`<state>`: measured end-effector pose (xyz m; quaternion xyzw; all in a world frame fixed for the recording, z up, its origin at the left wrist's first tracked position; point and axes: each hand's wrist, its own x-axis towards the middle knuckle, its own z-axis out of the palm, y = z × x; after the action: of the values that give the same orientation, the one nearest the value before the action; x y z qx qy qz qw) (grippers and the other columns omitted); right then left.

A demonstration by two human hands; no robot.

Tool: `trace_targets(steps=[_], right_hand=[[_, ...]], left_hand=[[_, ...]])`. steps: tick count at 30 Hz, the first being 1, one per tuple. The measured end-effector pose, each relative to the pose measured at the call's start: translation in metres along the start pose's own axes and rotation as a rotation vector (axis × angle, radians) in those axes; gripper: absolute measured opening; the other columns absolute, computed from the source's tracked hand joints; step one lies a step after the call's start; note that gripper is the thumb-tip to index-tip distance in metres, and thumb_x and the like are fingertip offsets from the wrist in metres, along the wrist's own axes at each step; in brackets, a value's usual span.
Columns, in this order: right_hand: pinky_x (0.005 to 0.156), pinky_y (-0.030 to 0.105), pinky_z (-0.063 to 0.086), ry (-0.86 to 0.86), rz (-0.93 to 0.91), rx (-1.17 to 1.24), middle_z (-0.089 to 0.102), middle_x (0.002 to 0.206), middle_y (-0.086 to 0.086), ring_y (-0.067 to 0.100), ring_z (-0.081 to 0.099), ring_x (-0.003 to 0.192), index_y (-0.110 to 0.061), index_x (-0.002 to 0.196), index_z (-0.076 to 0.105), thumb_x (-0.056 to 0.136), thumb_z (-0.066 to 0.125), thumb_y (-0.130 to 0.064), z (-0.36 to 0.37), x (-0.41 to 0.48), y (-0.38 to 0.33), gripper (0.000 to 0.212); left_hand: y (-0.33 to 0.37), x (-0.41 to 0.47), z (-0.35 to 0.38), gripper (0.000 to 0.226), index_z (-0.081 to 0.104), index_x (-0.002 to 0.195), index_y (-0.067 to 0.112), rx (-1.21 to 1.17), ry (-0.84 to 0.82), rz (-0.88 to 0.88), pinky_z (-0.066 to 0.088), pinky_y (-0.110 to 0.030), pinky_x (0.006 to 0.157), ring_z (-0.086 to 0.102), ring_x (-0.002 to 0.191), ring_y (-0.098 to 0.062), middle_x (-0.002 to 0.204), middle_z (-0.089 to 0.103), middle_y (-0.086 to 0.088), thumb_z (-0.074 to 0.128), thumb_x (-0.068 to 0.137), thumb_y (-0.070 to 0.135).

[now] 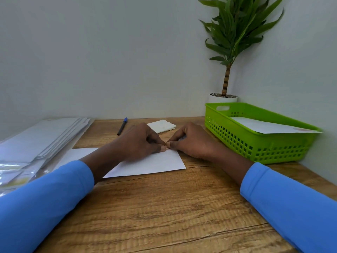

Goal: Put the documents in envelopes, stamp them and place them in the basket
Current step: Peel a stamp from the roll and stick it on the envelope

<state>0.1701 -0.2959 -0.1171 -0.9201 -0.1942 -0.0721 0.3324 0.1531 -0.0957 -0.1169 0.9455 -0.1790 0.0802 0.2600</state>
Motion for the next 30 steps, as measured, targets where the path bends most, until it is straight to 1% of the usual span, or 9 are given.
trace_targets(steps=[3,10,13,16,18,22,24,27,30], right_hand=[[0.088,0.037,0.058,-0.003,-0.018,-0.158,0.076,0.105,-0.014,0.006,0.064,0.097,-0.034,0.098,0.082,0.088,0.074,-0.038,0.001,-0.003,-0.004,0.014],[0.08,0.029,0.054,-0.002,-0.053,-0.418,0.075,0.114,-0.007,0.016,0.067,0.1,-0.032,0.112,0.078,0.094,0.064,-0.041,0.004,-0.007,-0.014,0.024],[0.08,0.026,0.05,-0.02,-0.046,-0.364,0.074,0.119,-0.008,0.014,0.066,0.104,-0.03,0.116,0.077,0.094,0.065,-0.039,0.002,-0.011,-0.013,0.026],[0.085,0.023,0.042,0.001,0.012,-0.167,0.068,0.124,-0.01,0.01,0.06,0.113,-0.03,0.117,0.075,0.088,0.073,-0.04,-0.005,-0.015,-0.005,0.031],[0.085,0.025,0.044,0.014,0.052,0.046,0.065,0.119,-0.007,0.012,0.059,0.109,-0.029,0.118,0.071,0.087,0.072,-0.033,-0.012,-0.013,0.0,0.031],[0.075,0.028,0.043,0.057,0.048,0.287,0.064,0.102,-0.003,0.009,0.055,0.086,-0.028,0.12,0.063,0.093,0.057,-0.015,-0.014,-0.006,-0.005,0.031],[0.077,0.024,0.043,0.099,-0.042,0.201,0.061,0.11,-0.006,0.002,0.053,0.086,-0.027,0.125,0.063,0.093,0.063,-0.017,-0.008,-0.001,-0.014,0.034],[0.084,0.019,0.05,0.134,-0.186,0.082,0.069,0.111,-0.013,-0.001,0.062,0.096,-0.025,0.119,0.071,0.084,0.079,-0.025,0.006,0.02,-0.036,0.035],[0.071,0.004,0.045,0.118,-0.23,0.072,0.075,0.105,-0.009,-0.005,0.065,0.085,-0.022,0.11,0.076,0.076,0.085,-0.02,0.025,0.059,-0.059,0.035]], left_hand=[[-0.008,-0.004,0.002,0.021,0.078,0.114,0.031,-0.013,0.003,0.03,0.059,-0.033,0.092,0.068,0.097,-0.003,0.108,0.078,0.015,0.07,0.096,0.024],[-0.013,-0.004,0.005,0.024,0.077,0.116,0.034,0.06,0.027,0.044,0.06,-0.039,0.086,0.068,0.09,-0.007,0.104,0.078,0.013,0.067,0.095,0.026],[-0.011,-0.008,0.003,0.027,0.075,0.121,0.034,0.079,0.001,0.056,0.059,-0.038,0.084,0.066,0.086,-0.008,0.095,0.075,0.011,0.066,0.097,0.027],[-0.011,-0.014,-0.006,0.031,0.072,0.127,0.028,-0.009,-0.02,0.05,0.054,-0.024,0.079,0.064,0.082,-0.007,0.087,0.071,0.011,0.068,0.096,0.025],[-0.012,-0.018,-0.014,0.029,0.073,0.124,0.026,-0.063,-0.027,0.042,0.047,-0.013,0.071,0.062,0.076,-0.003,0.082,0.07,0.01,0.071,0.094,0.025],[-0.015,-0.024,-0.037,0.019,0.075,0.097,0.03,0.25,-0.017,0.001,0.04,-0.02,0.064,0.061,0.08,-0.005,0.082,0.066,0.015,0.075,0.087,0.047],[-0.02,-0.027,-0.049,0.038,0.071,0.086,0.027,0.394,-0.022,-0.072,0.043,-0.028,0.064,0.061,0.079,-0.008,0.079,0.065,0.014,0.073,0.08,0.064],[-0.032,-0.033,-0.063,0.064,0.069,0.088,0.024,0.478,-0.115,-0.225,0.051,-0.035,0.075,0.062,0.084,-0.013,0.089,0.07,0.005,0.066,0.068,0.085],[-0.044,-0.039,-0.074,0.072,0.063,0.084,0.022,0.434,-0.222,-0.339,0.047,-0.034,0.073,0.058,0.081,-0.015,0.085,0.064,0.004,0.063,0.061,0.091]])
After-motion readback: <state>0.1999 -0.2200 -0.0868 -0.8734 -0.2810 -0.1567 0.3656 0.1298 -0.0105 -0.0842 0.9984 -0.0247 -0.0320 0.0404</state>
